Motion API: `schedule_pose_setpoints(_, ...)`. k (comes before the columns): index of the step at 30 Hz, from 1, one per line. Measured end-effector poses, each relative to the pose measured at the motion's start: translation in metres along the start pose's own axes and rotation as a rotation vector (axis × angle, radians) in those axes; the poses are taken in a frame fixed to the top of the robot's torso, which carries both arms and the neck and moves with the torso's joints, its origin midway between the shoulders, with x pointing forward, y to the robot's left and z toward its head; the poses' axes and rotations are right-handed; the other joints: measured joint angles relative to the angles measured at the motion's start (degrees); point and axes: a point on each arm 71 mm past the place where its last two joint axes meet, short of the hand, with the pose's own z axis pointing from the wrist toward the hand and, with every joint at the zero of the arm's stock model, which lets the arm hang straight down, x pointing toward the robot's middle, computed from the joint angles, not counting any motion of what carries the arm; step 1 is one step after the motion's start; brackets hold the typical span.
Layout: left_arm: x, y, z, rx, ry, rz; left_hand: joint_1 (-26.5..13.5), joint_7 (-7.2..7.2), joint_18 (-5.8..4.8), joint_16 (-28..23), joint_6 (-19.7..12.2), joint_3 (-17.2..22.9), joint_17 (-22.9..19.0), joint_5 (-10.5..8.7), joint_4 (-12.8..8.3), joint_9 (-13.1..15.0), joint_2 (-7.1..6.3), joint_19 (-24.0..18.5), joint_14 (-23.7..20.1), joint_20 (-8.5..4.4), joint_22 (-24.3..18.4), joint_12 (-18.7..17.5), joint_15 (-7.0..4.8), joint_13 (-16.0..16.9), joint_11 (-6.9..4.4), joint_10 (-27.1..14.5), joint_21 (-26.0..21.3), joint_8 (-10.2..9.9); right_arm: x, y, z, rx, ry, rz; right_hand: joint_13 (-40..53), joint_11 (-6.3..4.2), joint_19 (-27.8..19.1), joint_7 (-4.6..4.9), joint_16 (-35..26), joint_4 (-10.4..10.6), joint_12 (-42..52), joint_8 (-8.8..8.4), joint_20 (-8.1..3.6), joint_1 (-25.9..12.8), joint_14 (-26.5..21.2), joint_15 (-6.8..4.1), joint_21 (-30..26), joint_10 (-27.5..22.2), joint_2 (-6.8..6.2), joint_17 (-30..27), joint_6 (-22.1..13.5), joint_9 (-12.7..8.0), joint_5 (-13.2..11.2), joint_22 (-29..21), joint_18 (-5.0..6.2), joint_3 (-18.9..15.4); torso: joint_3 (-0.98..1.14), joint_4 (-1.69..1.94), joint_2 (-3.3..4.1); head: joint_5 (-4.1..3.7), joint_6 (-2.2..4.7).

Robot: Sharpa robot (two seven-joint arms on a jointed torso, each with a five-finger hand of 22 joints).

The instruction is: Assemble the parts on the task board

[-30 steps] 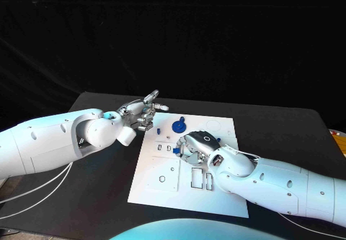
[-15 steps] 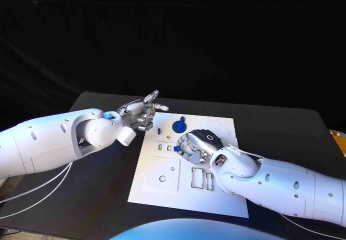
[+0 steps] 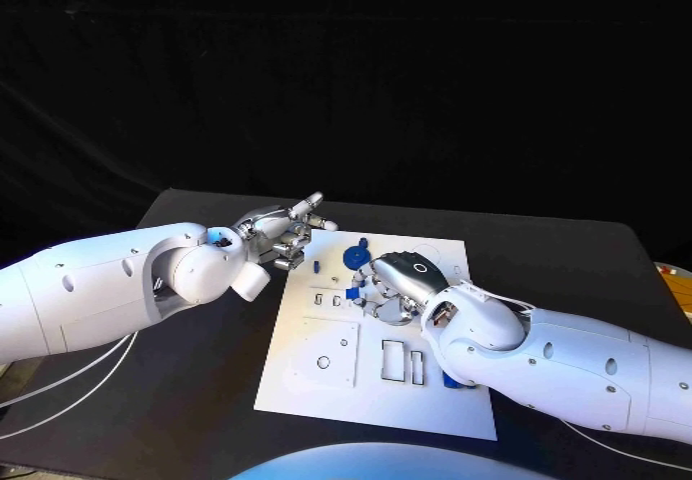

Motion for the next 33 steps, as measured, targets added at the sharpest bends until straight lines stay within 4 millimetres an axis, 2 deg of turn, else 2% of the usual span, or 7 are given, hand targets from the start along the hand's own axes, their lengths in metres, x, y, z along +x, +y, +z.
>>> schedule_pose_setpoints(8,0.005,0.007,0.000,-0.049,0.020,0.181,2.26,-0.43,0.00,-0.27,0.87,0.00,0.00,0.00,0.00,-0.48,-0.69,-0.65,0.05,-0.04,-0.92,-1.48,0.05,-2.35,-0.11,-1.08,-0.46,0.00,0.000,-0.001,0.001,0.016,0.027,-0.010,0.00,0.22,0.00,0.06,0.00,1.27,0.00,0.01,0.00,-1.49,0.00,0.00,0.31,-0.22,-1.03,0.00,-0.07,0.01,1.35,-0.01,0.00,0.34,0.04,0.08,0.15,-0.10,0.05)
schedule_pose_setpoints(10,0.008,0.009,0.000,-0.067,0.028,0.224,5.24,-0.55,0.92,-0.63,1.39,0.09,0.00,0.00,-0.44,-0.94,-1.36,-1.07,0.05,-0.42,-1.69,-2.31,0.05,-3.05,-0.22,-1.22,-1.17,0.00,-0.001,-0.001,0.001,0.020,0.027,-0.011,0.00,0.22,0.00,0.07,0.00,1.32,0.00,0.01,0.00,-1.70,0.00,0.00,0.34,-0.22,-1.24,-0.01,-0.08,0.03,1.80,-0.01,0.00,0.39,0.07,0.08,0.17,-0.13,0.08)
schedule_pose_setpoints(15,0.016,0.014,0.001,-0.092,0.040,0.342,18.55,-0.86,0.92,-1.39,3.18,2.76,0.00,0.00,-2.59,-2.68,-6.81,-2.36,-0.08,-0.71,-4.01,-5.58,-0.08,-6.85,-0.87,-4.48,-2.65,-0.65,-0.004,-0.001,0.000,0.026,0.019,-0.006,0.00,0.22,0.00,0.14,0.00,1.32,0.00,0.03,0.00,-1.70,0.00,0.00,0.96,-0.22,-1.24,-0.01,-0.16,0.04,2.88,-0.01,0.00,0.39,0.10,0.08,0.21,-0.09,0.09)
schedule_pose_setpoints(18,0.020,0.016,0.002,-0.098,0.033,0.405,21.71,-1.31,0.92,-1.65,4.25,3.43,0.00,0.00,-2.77,-2.89,-9.68,-2.36,-0.14,-0.71,-4.23,-7.30,-0.20,-9.15,-1.07,-6.15,-2.84,0.65,-0.008,0.000,-0.003,0.026,0.007,0.002,0.00,0.22,0.00,0.16,0.00,1.32,0.00,0.12,0.00,-1.99,0.00,0.00,0.98,-0.22,-1.54,-0.01,-0.18,0.07,3.00,-0.01,0.00,0.39,0.10,0.08,0.20,-0.07,0.07)
schedule_pose_setpoints(22,0.022,0.017,0.004,-0.106,0.010,0.465,23.35,-2.35,0.92,-1.65,6.02,3.95,0.00,0.00,-1.63,-0.98,-11.32,-2.34,-0.08,-1.34,-4.23,-6.19,-1.16,-8.39,-2.06,-5.26,-2.84,4.75,-0.015,0.003,-0.007,0.018,-0.010,0.012,-0.01,0.22,0.00,0.21,0.00,1.32,0.00,0.12,0.00,-1.99,0.00,0.00,1.01,-0.22,-1.54,-0.01,-0.24,0.09,3.12,-0.01,0.00,0.39,0.10,0.04,0.14,0.01,0.13)
schedule_pose_setpoints(28,0.025,0.017,0.006,-0.126,-0.018,0.516,24.09,-4.50,0.92,-1.65,3.15,4.27,0.00,0.00,-0.14,7.08,-13.16,-1.59,-0.08,-2.71,-3.74,-2.01,-2.83,-4.71,-3.97,-3.03,-3.08,17.04,-0.023,0.005,-0.010,0.009,-0.028,0.015,-0.01,0.22,0.00,0.25,0.00,1.32,0.00,0.22,0.00,-2.07,0.00,0.00,1.22,-0.22,-1.63,-0.02,-0.32,0.11,3.33,0.03,0.00,0.39,0.12,-0.12,0.10,0.02,0.26)
schedule_pose_setpoints(33,0.028,0.018,0.008,-0.144,-0.034,0.543,24.30,-5.68,0.92,-1.63,1.96,5.04,0.02,0.00,-0.08,11.60,-13.37,-0.70,-0.04,-3.60,-2.29,2.75,-3.77,1.04,-4.82,0.42,-2.43,23.34,-0.026,0.004,-0.011,0.011,-0.032,0.014,-0.01,0.22,0.00,0.14,0.00,1.32,0.00,0.47,0.00,-2.06,0.00,0.00,1.22,-0.22,-1.63,-0.02,-0.34,0.12,3.33,0.03,0.00,0.39,0.12,-0.12,0.10,-0.11,0.35)
